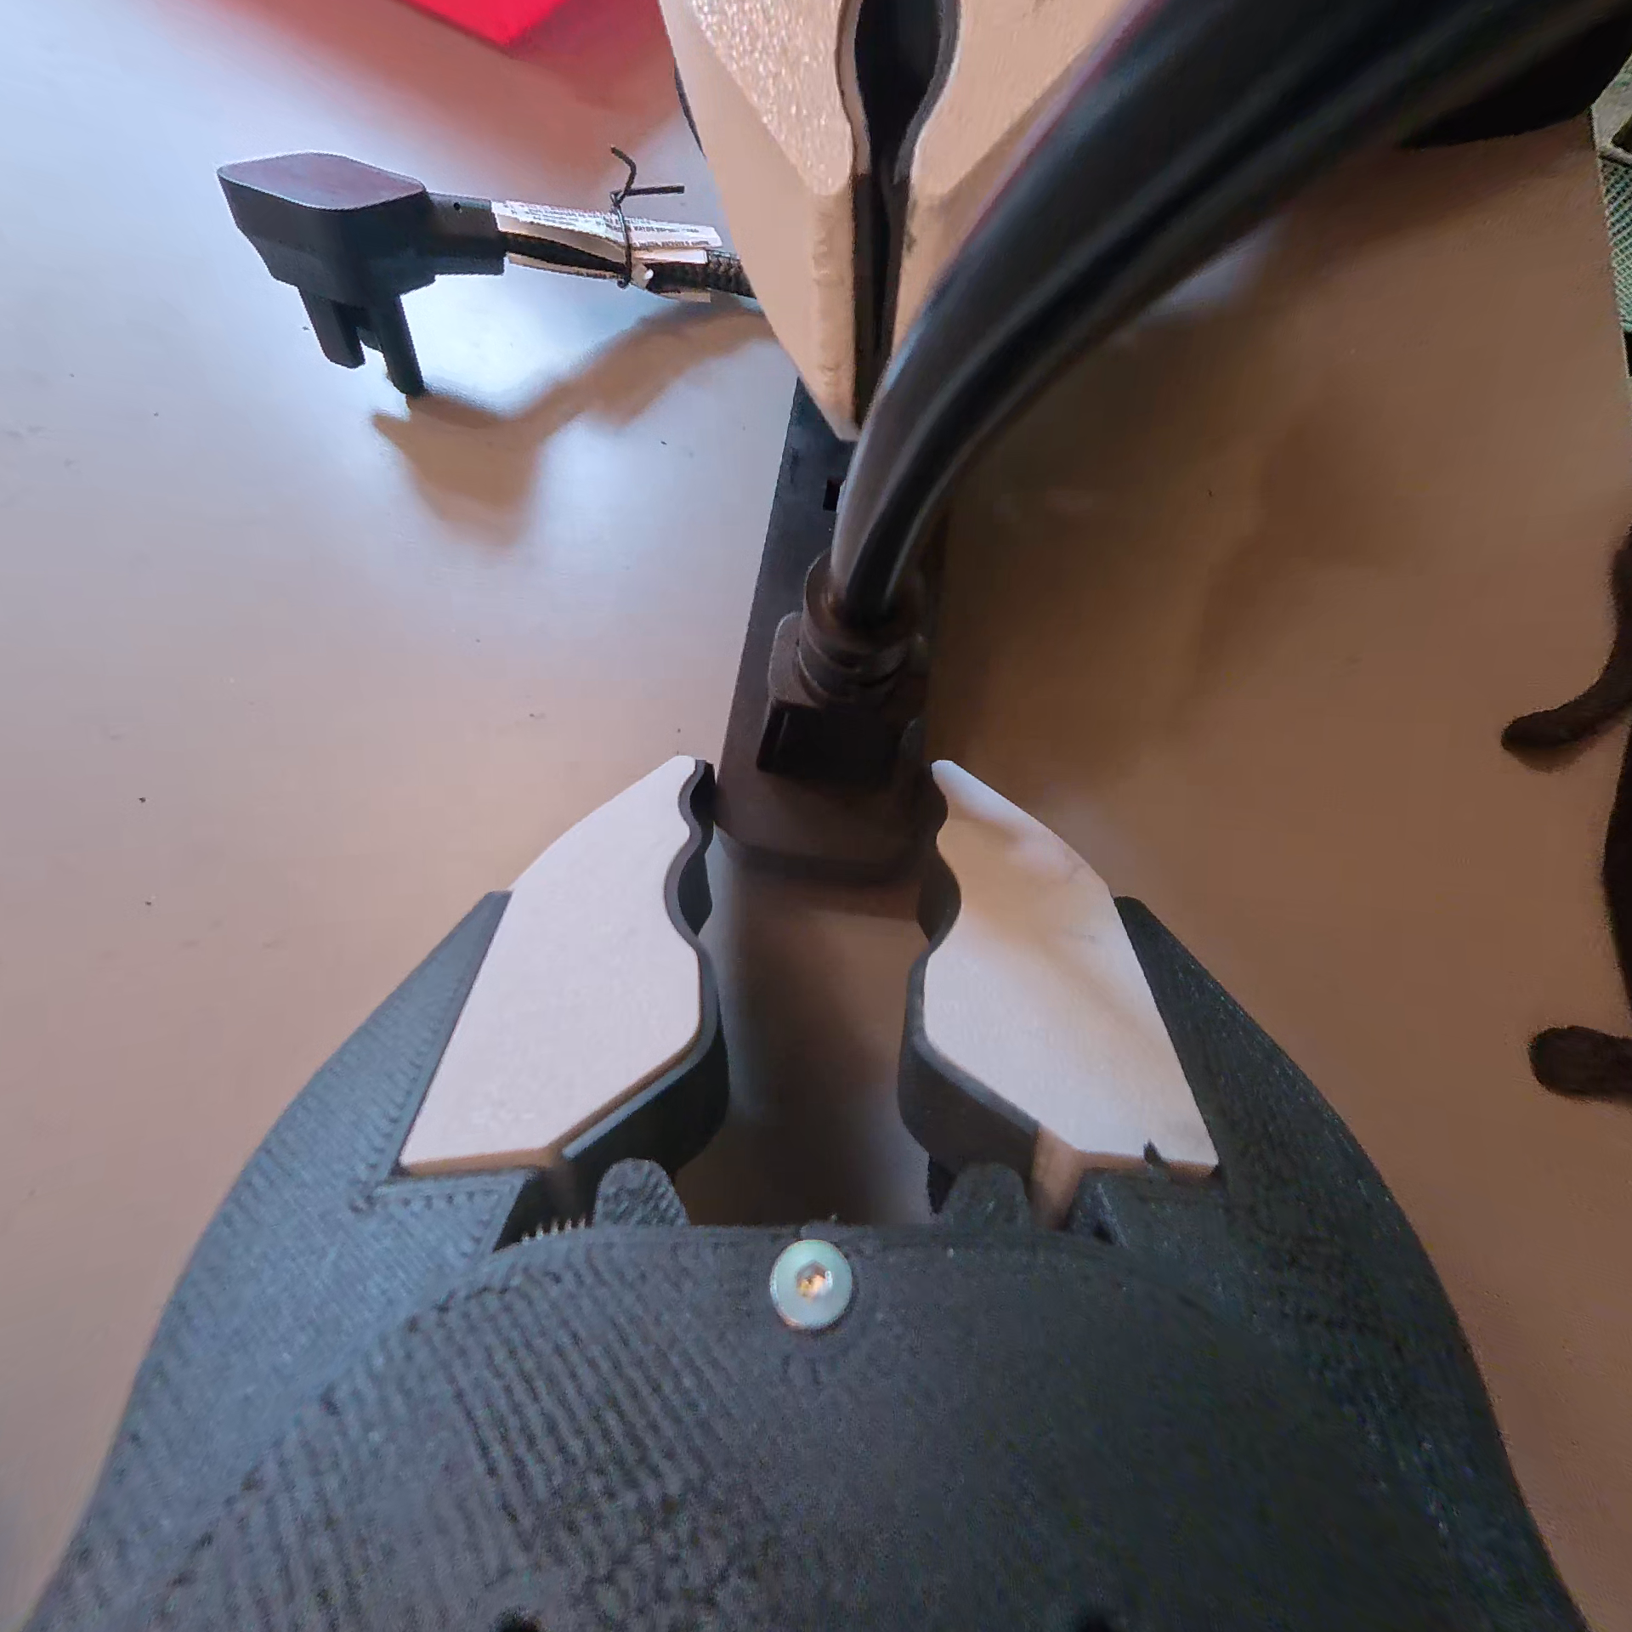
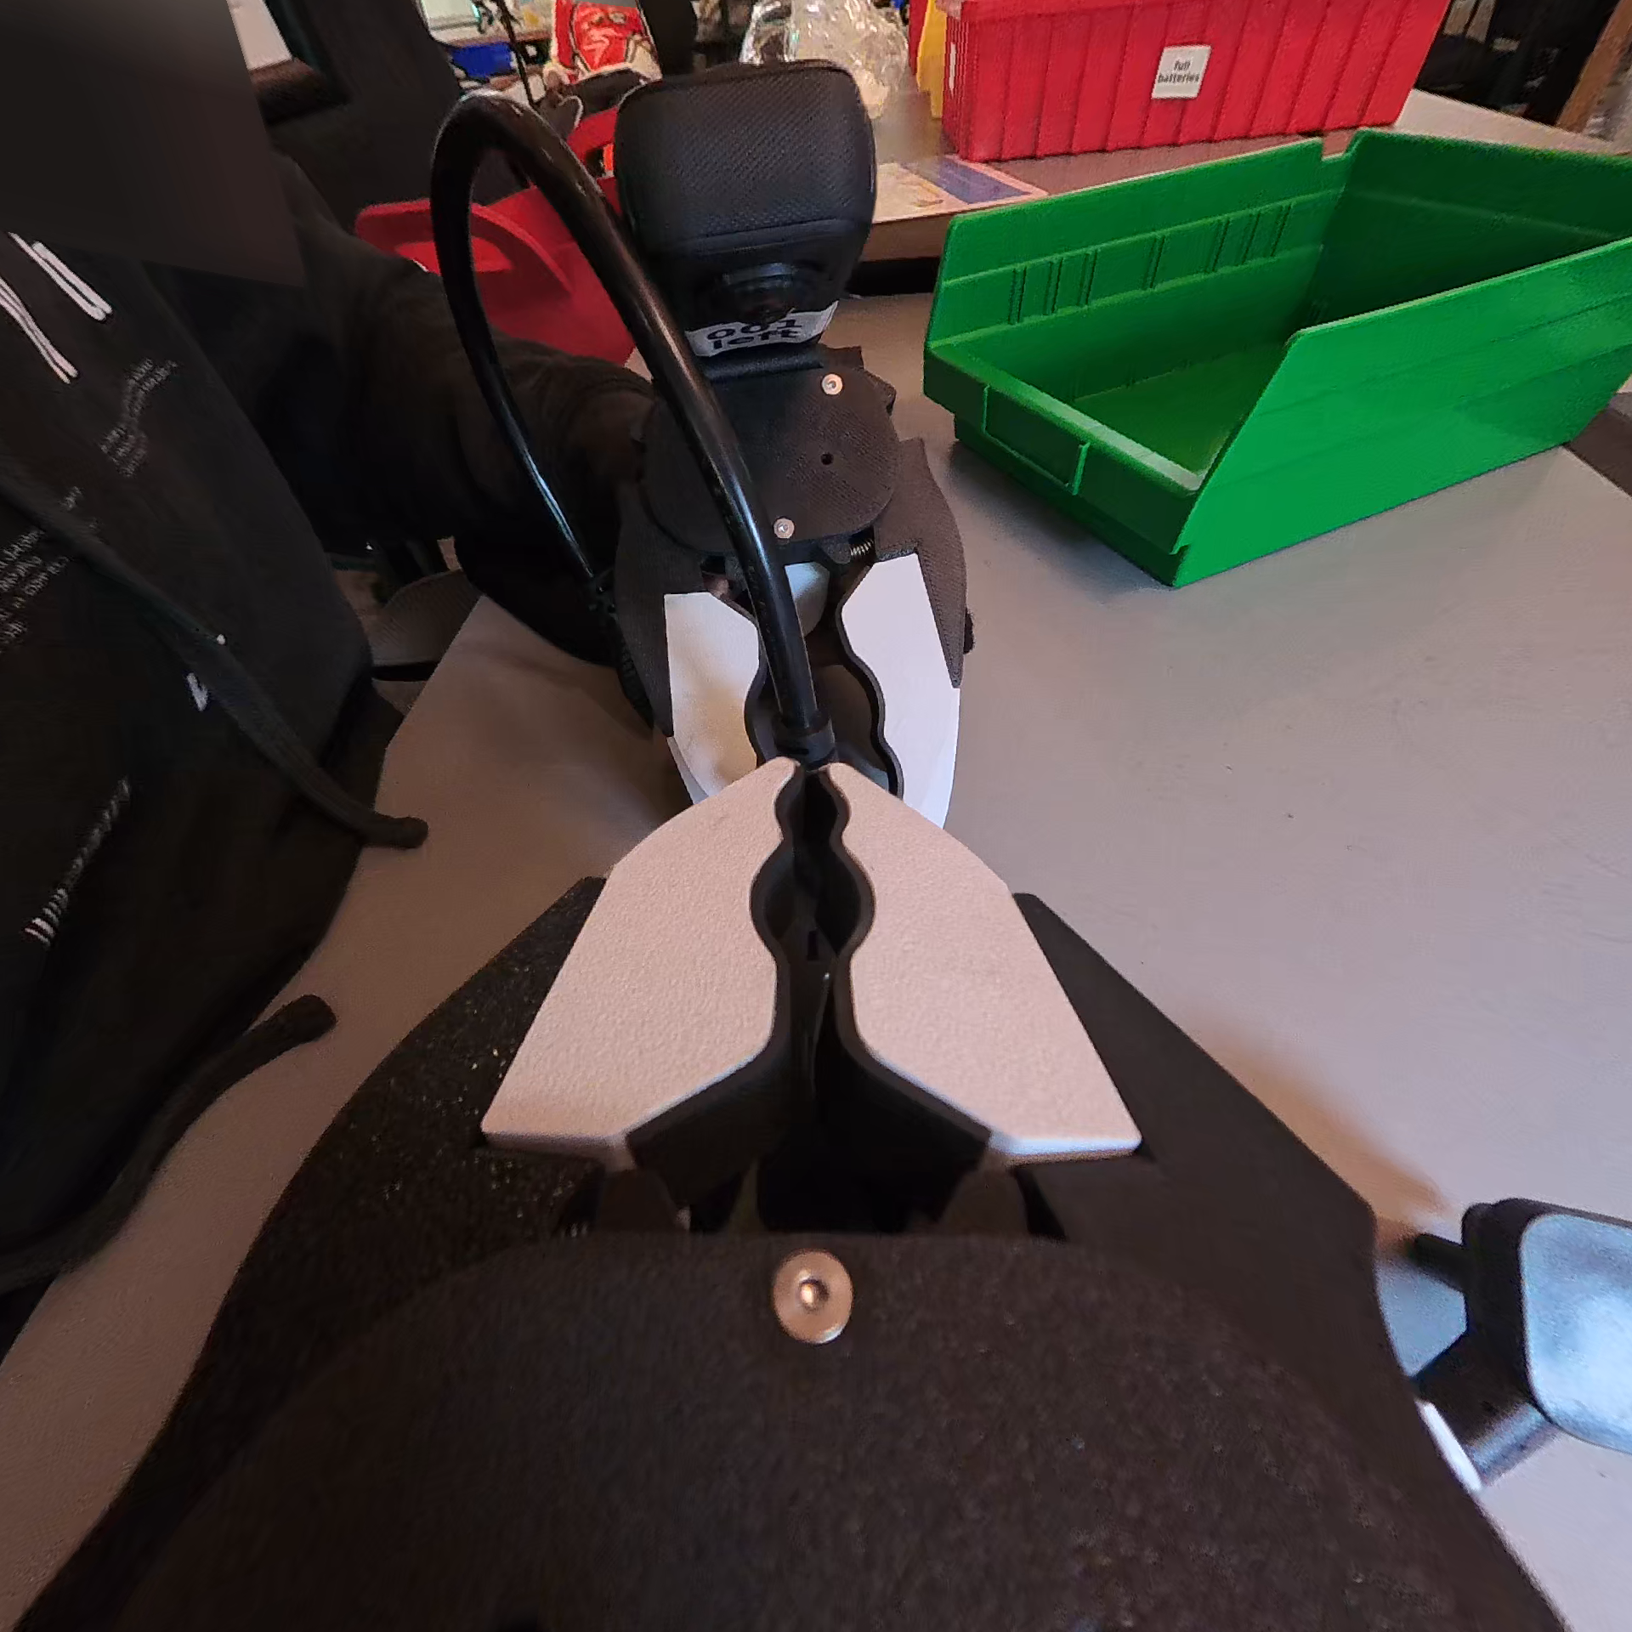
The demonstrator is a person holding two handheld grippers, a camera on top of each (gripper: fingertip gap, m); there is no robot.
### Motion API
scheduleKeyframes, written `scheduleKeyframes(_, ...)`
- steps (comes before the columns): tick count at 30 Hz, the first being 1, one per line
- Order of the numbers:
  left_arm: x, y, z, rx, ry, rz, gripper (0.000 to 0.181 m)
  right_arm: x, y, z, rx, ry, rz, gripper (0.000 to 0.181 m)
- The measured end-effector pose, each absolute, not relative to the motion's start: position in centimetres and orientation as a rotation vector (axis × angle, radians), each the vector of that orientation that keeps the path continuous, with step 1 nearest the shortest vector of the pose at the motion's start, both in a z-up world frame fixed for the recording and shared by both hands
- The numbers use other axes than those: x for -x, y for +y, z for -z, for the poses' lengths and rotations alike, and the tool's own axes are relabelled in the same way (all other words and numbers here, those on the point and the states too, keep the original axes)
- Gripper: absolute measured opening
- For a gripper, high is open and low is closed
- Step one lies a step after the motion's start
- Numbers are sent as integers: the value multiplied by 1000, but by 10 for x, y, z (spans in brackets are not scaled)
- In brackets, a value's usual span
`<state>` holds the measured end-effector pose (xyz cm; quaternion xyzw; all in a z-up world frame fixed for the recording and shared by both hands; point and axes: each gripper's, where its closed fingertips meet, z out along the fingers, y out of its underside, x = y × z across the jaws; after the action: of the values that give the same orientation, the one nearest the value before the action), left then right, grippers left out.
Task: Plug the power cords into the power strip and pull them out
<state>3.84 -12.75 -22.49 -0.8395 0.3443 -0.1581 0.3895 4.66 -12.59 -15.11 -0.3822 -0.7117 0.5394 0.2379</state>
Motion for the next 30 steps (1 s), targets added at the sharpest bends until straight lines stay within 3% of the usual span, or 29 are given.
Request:
scheduleKeyframes(9, -30, -129, 217, 2120, 872, 392, 43, -46, -116, 155, 1091, -1927, -1434, 0)
scheduleKeyframes(20, -16, -137, 202, 2090, 878, 448, 43, -44, -131, 183, 1062, -2130, -1200, 23)
scheduleKeyframes(30, -28, -132, 219, 2123, 943, 437, 41, -26, -137, 191, 1005, -2249, -1120, 23)
